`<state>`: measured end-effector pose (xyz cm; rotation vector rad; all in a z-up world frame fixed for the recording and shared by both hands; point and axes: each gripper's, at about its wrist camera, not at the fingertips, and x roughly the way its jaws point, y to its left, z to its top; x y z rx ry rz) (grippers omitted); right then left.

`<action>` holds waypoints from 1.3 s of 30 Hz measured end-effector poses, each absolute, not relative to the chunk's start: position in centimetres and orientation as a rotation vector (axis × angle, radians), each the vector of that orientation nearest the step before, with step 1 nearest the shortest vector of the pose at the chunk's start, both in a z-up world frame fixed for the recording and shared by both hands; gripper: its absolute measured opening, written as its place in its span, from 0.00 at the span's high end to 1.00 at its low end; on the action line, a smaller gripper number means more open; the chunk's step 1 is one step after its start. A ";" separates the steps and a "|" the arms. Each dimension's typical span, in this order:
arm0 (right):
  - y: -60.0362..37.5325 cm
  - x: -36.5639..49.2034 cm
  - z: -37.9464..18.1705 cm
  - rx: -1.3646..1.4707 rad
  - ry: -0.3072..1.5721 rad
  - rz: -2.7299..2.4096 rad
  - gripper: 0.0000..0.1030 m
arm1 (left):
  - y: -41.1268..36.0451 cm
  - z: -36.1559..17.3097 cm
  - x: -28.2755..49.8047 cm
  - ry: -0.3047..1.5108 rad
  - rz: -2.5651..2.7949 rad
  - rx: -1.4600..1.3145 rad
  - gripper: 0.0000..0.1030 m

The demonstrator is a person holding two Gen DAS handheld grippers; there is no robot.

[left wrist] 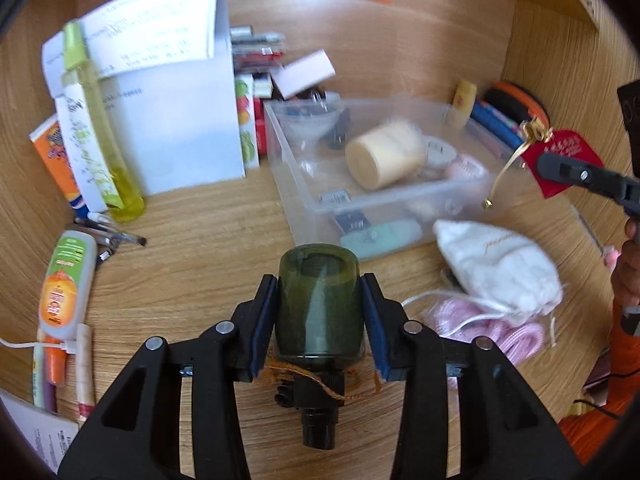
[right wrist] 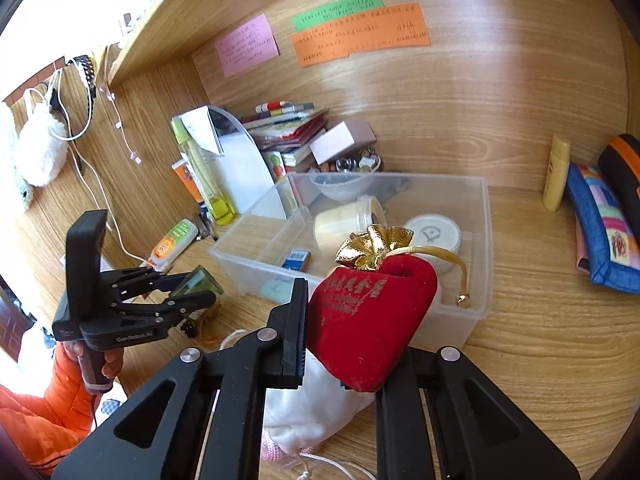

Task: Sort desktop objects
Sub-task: 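Close the left gripper on the green bottle while the right gripper grasps and lifts the red pouch, then carry the green bottle with the left gripper over the clear box while the right carries the red pouch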

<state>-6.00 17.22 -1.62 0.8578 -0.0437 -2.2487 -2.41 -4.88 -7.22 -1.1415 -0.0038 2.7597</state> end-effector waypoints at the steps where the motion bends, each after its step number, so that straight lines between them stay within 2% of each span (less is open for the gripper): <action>1: 17.2 -6.0 -1.4 0.850 -0.038 -2.253 0.90 | -5.0 -6.9 -2.3 -0.014 2.763 -1.127 0.60; 12: 16.9 -6.8 1.3 0.764 0.026 -2.296 0.90 | -5.2 -2.0 -2.1 -0.099 2.825 -0.895 0.60; 27: 15.9 -11.3 2.8 0.745 0.106 -2.333 0.90 | -4.7 1.7 -6.7 -0.116 2.839 -0.786 0.60; 39: 14.8 -14.9 -1.0 0.885 0.108 -2.285 0.90 | -3.3 -1.2 -11.7 -0.116 2.794 -0.924 0.60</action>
